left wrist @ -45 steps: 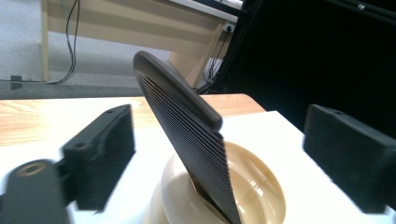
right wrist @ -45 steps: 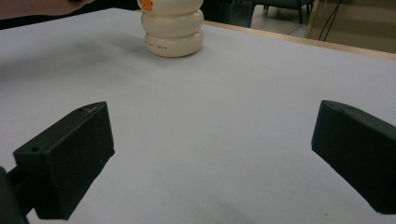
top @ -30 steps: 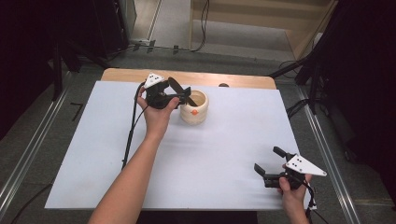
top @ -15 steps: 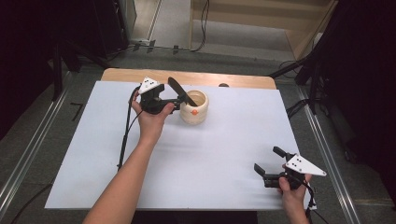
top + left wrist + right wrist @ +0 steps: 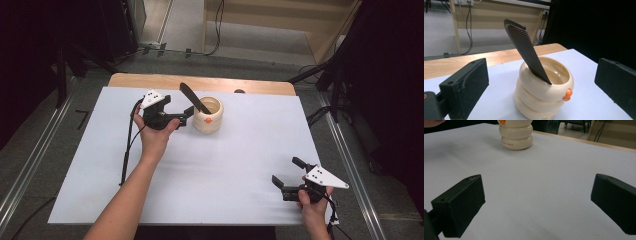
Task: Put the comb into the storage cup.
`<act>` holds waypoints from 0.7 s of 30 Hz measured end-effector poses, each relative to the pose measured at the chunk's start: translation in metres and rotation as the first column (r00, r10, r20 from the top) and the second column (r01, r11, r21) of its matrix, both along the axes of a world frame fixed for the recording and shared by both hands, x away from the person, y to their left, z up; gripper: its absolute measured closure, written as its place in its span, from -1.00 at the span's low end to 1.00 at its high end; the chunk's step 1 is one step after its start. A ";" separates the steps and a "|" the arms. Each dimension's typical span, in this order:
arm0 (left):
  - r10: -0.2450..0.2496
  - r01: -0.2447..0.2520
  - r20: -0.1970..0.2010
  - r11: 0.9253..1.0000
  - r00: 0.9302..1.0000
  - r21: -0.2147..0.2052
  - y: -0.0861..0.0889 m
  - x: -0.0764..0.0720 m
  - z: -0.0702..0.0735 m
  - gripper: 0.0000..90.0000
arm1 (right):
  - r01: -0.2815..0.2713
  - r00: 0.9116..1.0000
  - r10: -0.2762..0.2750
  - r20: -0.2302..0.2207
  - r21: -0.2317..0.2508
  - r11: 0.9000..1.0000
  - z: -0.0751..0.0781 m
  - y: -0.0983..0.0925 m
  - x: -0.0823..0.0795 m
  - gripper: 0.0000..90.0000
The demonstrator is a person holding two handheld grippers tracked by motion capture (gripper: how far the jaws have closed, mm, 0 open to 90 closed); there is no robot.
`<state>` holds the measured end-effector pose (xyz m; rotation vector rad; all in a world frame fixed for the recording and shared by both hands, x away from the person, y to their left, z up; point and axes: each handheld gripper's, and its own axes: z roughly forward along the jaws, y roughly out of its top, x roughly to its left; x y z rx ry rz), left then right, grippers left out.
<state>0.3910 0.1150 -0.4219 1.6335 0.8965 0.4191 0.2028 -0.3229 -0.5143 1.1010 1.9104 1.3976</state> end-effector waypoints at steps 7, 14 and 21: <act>-0.009 0.009 0.014 1.000 1.000 -0.008 0.006 -0.011 0.002 -1.00 | -0.001 1.000 0.001 0.002 -0.004 1.000 0.000 0.000 0.000 -1.00; -0.015 0.015 0.011 1.000 1.000 -0.009 0.013 -0.018 -0.003 -1.00 | 0.000 1.000 0.000 0.001 -0.006 1.000 0.000 0.001 0.000 -1.00; -0.016 0.016 0.016 1.000 1.000 -0.006 0.022 -0.028 -0.007 -1.00 | 0.002 1.000 -0.002 0.001 -0.008 1.000 0.000 0.001 0.000 -1.00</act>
